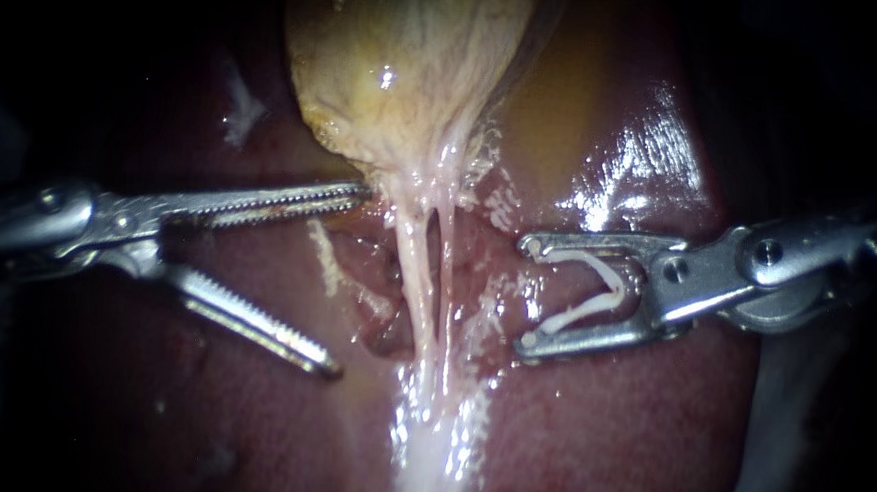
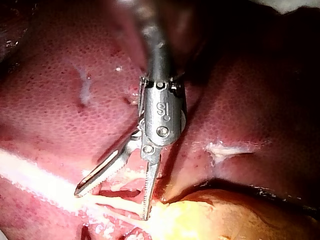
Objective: Grabbing gallbladder
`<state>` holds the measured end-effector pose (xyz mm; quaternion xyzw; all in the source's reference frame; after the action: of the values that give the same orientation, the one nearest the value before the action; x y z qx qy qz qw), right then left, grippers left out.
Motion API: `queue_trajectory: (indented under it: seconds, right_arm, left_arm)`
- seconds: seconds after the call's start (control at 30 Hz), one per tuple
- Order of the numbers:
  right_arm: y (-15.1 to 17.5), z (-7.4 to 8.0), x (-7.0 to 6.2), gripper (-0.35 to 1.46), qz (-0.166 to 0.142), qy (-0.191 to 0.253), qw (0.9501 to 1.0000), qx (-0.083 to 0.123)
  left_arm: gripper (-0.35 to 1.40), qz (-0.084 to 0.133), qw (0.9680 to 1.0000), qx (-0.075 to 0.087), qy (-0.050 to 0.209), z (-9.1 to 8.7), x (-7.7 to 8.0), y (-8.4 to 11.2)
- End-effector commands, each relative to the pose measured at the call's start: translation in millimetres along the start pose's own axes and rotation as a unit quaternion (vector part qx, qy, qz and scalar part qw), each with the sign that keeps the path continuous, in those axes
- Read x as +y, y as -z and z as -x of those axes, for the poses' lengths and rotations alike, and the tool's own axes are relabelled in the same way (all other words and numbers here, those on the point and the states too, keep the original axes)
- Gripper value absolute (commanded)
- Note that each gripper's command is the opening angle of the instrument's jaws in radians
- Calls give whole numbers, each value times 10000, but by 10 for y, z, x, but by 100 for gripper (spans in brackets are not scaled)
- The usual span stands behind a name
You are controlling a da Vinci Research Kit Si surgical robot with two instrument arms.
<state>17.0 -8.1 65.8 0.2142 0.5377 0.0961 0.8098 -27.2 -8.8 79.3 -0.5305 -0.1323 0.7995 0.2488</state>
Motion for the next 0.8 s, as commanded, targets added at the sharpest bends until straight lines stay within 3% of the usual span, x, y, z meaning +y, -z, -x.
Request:
queue_trajectory:
  seconds: [0.03,0.33,0.53,0.8]
  right_arm:
    - [0,0,0,50,0,-1,10000,0]
    - [0,0,0,50,0,-1,10000,0]
    - [0,0,0,50,0,-1,10000,0]
    - [0,0,0,50,0,-1,10000,0]
  left_arm:
    - [112,-1,10000,0,1,0,0,0]
    - [111,5,10000,-1,58,1,-3,0]
    - [111,-11,9986,-12,525,5,-10,3]
    - [111,-208,9936,-3,1107,17,-29,12]
